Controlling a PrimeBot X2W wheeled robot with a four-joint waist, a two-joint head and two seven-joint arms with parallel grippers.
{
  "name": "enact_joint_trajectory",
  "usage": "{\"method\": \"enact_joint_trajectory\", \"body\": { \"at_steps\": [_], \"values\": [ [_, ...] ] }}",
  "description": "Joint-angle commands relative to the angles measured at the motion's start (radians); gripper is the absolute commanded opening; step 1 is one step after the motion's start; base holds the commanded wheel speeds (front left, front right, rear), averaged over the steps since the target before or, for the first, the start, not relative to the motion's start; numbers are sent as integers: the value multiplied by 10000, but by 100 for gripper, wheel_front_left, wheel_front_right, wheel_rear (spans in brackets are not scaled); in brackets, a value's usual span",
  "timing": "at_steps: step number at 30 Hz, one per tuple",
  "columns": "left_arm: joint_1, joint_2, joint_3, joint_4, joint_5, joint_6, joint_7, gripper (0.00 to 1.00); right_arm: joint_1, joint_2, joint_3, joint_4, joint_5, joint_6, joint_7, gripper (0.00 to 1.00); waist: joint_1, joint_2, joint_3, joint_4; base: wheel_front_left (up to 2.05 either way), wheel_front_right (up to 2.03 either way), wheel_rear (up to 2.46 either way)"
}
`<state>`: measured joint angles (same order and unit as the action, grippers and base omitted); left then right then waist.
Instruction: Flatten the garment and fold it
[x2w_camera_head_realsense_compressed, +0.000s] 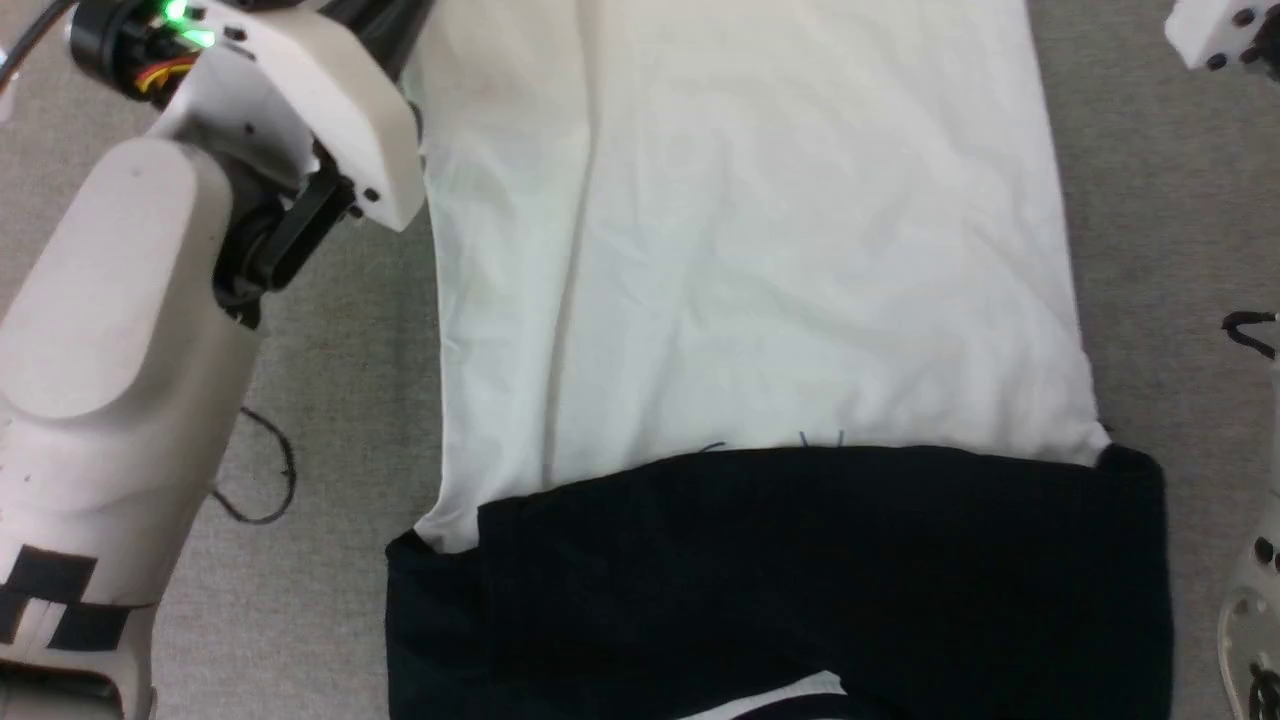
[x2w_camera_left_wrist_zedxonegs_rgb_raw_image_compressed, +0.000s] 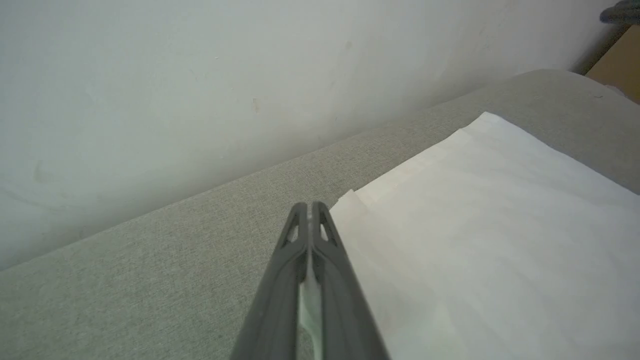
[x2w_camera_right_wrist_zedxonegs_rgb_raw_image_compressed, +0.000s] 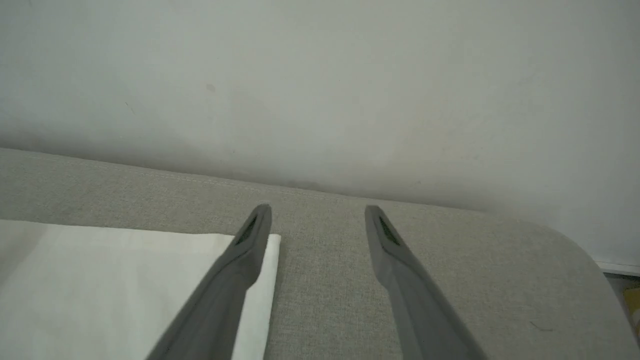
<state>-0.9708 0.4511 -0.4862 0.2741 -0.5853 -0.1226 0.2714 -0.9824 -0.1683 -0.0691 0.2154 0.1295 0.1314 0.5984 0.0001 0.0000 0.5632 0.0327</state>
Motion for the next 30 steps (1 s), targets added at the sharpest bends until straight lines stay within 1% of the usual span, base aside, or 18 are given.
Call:
{"method": "enact_joint_trajectory", "body": {
  "at_steps": [1, 3, 4, 7, 14, 18, 19, 20, 21, 25, 30],
  "values": [
    [-247, -106, -174, 19, -126, -69, -142, 0, -236, 60, -209, 417, -157, -7, 331, 100, -1, 0, 586, 574, 0, 0, 0],
    [-396, -177, -397, 13, -183, -74, -238, 0, -334, 89, -320, 763, -256, -7, 700, 100, -1, 0, 720, 744, 0, 0, 0],
    [-396, -177, -397, 13, -183, -74, -238, 0, -334, 89, -320, 763, -256, -7, 700, 100, -1, 0, 720, 744, 0, 0, 0],
    [-624, -224, -788, -76, -318, -77, -375, 0, -360, -35, -241, 1052, -381, -7, 894, 100, -1, 0, 902, 990, 0, 0, 0],
    [-1053, -187, -1404, -151, -691, -79, -598, 0, -429, -157, -346, 1472, -746, -7, 818, 100, -1, 0, 1252, 1426, 0, 0, 0],
    [-1213, -104, -1598, -95, -872, -79, -714, 0, -521, -157, -427, 1670, -922, -7, 984, 100, -1, 0, 1421, 1564, 0, 0, 0],
    [-1236, -76, -1633, -65, -913, -79, -745, 0, -538, -138, -454, 1727, -955, -7, 1074, 91, -1, 0, 1440, 1577, 0, 0, 0],
    [-1256, -48, -1666, -33, -952, -79, -777, 0, -553, -121, -464, 1764, -992, -7, 1162, 32, -1, 0, 1453, 1585, 0, 0, 0],
    [-1273, -21, -1693, 7, -990, -79, -810, 0, -569, -103, -477, 1764, -1021, -7, 1200, 0, -1, 0, 1456, 1589, 0, 0, 0],
    [-1283, 79, -1773, 212, -1133, -80, -958, 0, -630, -53, -594, 1653, -1188, -7, 1135, 0, -1, 0, 1325, 1557, 0, 0, 0],
    [-1186, 256, -1615, 436, -1242, -80, -1371, 0, -623, -21, -434, 1318, -1031, -7, 465, 0, -1, 0, 901, 1379, 0, 0, 0]
  ]
}}
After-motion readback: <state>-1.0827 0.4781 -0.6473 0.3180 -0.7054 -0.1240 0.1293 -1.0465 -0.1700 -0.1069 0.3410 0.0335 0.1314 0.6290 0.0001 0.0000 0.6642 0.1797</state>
